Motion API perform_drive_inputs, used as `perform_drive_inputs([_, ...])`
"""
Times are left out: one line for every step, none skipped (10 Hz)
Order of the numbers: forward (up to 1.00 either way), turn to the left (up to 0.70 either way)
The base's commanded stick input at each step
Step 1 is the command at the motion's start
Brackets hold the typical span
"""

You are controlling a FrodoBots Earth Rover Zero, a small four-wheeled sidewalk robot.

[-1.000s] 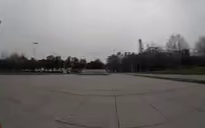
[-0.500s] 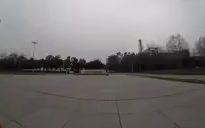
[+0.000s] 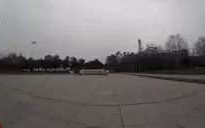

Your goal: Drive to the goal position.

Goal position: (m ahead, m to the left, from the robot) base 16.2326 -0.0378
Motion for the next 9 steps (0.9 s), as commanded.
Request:
perform_drive_inputs([0.7, -0.01])
perform_drive_inputs([0.7, -0.01])
perform_drive_inputs([0.7, -0.01])
perform_drive_inputs([0.7, -0.01])
perform_drive_inputs([0.7, -0.01])
perform_drive_inputs([0.7, -0.01])
perform_drive_inputs([0.7, -0.01])
perform_drive_inputs([0.7, -0.01])
perform_drive_inputs([0.7, -0.01])
